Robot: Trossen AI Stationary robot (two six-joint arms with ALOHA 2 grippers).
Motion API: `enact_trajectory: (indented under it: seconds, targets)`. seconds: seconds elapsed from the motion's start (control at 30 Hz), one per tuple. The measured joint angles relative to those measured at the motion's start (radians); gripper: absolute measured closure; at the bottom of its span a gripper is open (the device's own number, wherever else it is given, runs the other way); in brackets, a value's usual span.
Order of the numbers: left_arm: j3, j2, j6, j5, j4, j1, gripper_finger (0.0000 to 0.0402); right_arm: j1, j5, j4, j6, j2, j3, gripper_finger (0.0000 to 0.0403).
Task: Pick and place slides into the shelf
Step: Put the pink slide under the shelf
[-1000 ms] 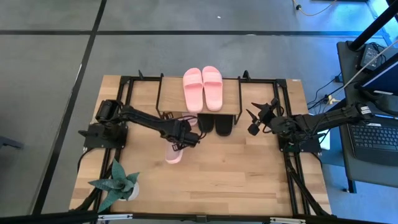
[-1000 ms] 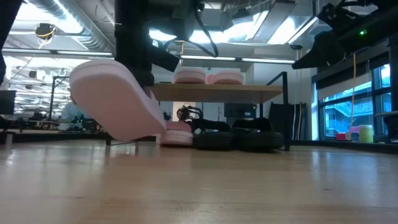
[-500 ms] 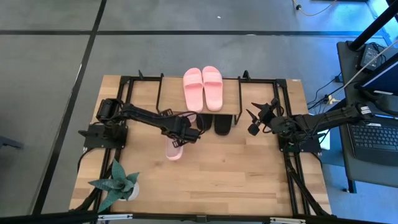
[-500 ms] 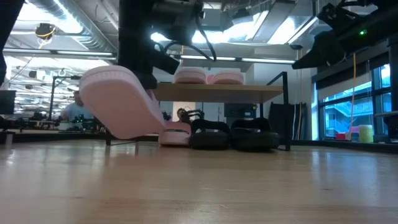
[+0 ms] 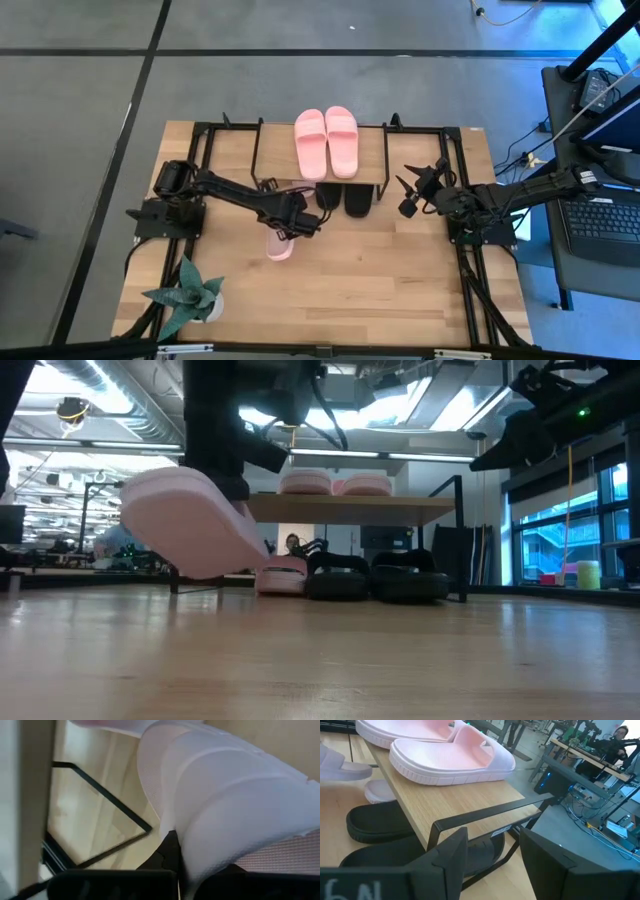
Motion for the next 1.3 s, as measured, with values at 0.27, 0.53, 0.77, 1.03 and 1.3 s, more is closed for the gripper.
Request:
enact_trajectory:
  seconds: [0.27,0.53,0.77,1.03,1.3]
  targets:
    - [0.000,0.000,-0.079,-0.080,-0.026,0.012,0.0400,0.000,0.000,0.000,0.002,0.000,0.000,0.0221]
    - [0.000,0.000,-0.105,-0.174,-0.042,0.051,0.0400,0.000,0.000,0.000,0.003,0.000,0.000,0.0221]
    - [0.000,0.000,-0.095,-0.212,-0.052,0.109,0.0400,0.000,0.000,0.000,0.003,0.000,0.000,0.0221]
    - [-0.009,0.000,-0.070,-0.222,-0.058,0.155,0.0400,0.000,0.000,-0.008,0.002,0.000,0.000,0.0221]
    - [-0.097,0.000,-0.072,-0.230,-0.053,0.148,0.0395,0.000,0.000,-0.008,0.001,0.000,0.000,0.0221]
